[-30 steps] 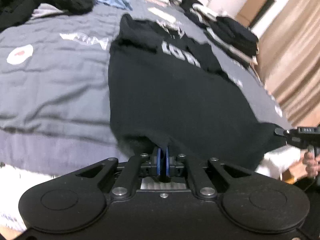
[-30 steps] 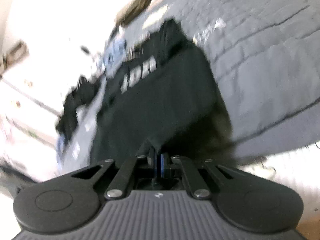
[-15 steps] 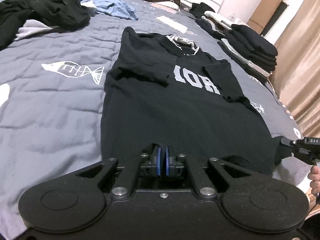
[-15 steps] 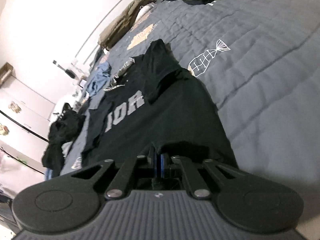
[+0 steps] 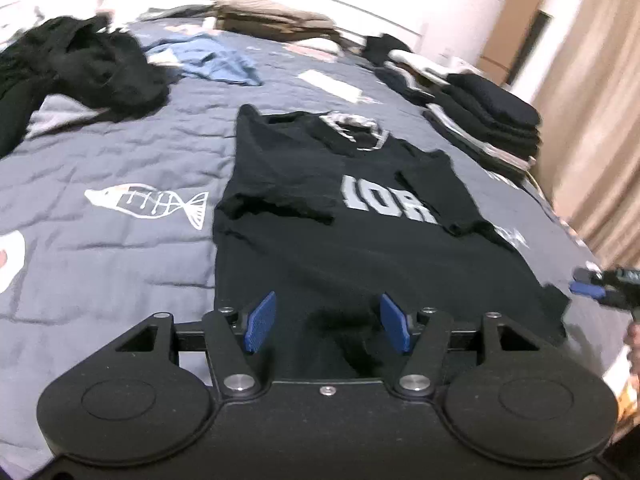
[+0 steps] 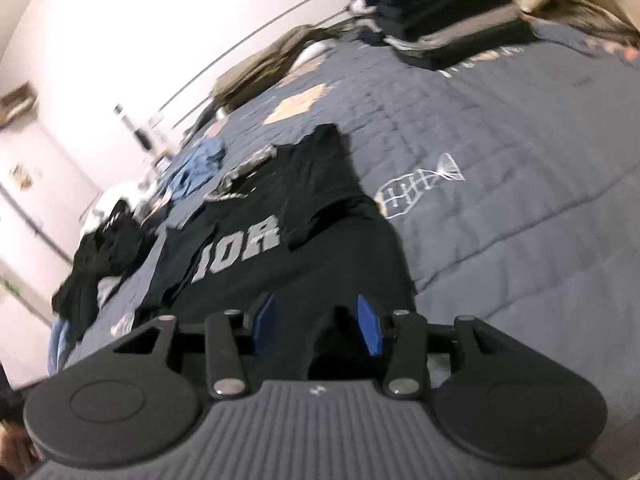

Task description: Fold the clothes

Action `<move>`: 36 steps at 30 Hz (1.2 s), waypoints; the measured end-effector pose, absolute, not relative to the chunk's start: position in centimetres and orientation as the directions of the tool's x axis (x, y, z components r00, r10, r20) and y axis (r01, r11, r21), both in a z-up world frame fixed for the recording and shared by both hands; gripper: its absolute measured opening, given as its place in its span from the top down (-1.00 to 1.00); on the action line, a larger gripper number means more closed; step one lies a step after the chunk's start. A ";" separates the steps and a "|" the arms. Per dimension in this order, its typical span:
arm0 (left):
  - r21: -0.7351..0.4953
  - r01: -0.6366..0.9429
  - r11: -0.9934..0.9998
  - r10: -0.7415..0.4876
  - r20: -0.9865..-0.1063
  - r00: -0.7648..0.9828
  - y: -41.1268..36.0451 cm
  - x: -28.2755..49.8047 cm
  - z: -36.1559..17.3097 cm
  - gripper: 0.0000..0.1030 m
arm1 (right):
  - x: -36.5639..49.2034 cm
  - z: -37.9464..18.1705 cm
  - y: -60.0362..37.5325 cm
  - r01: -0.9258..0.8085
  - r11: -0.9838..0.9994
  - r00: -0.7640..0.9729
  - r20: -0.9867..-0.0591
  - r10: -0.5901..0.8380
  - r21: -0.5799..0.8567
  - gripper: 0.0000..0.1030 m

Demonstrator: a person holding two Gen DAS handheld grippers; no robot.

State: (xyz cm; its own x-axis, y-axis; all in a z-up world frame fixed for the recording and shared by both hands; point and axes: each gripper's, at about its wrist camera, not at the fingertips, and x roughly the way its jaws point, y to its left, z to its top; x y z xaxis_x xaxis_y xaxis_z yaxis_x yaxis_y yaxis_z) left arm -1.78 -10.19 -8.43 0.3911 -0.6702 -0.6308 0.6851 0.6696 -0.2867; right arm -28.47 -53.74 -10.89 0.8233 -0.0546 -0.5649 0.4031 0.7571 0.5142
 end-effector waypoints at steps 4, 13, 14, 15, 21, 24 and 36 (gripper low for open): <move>-0.153 0.765 0.625 -0.642 -0.658 0.393 -10.4 -3.6 -7.6 -0.18 | -28.3 -10.2 -52.0 0.341 0.857 0.802 -0.596 -0.050 0.387 0.07; 0.010 0.848 0.529 -0.595 -0.708 0.380 -11.7 -5.7 -9.4 -0.55 | -27.9 -10.5 -50.0 0.293 0.907 0.772 -0.635 -0.036 0.304 0.02; 0.025 0.843 0.538 -0.587 -0.707 0.395 -12.0 -5.9 -9.6 -0.66 | -28.0 -10.5 -50.1 0.295 0.904 0.771 -0.636 -0.033 0.310 0.01; 0.032 0.838 0.545 -0.582 -0.705 0.405 -12.3 -5.9 -9.8 -0.66 | -28.0 -10.7 -50.3 0.303 0.894 0.772 -0.635 -0.028 0.330 -0.02; 0.112 0.870 0.481 -0.610 -0.669 0.424 -13.9 -6.5 -10.6 -0.31 | -27.4 -11.6 -50.5 0.342 0.874 0.750 -0.661 -0.033 0.345 -0.05; 0.115 0.872 0.475 -0.592 -0.691 0.414 -14.4 -6.2 -11.3 0.40 | -27.2 -11.7 -50.3 0.337 0.876 0.748 -0.663 -0.026 0.345 -0.06; -0.026 0.719 0.694 -0.588 -0.597 0.546 -12.8 -2.4 -8.7 0.89 | -27.4 -11.9 -51.2 0.368 0.846 0.764 -0.644 -0.039 0.386 -0.06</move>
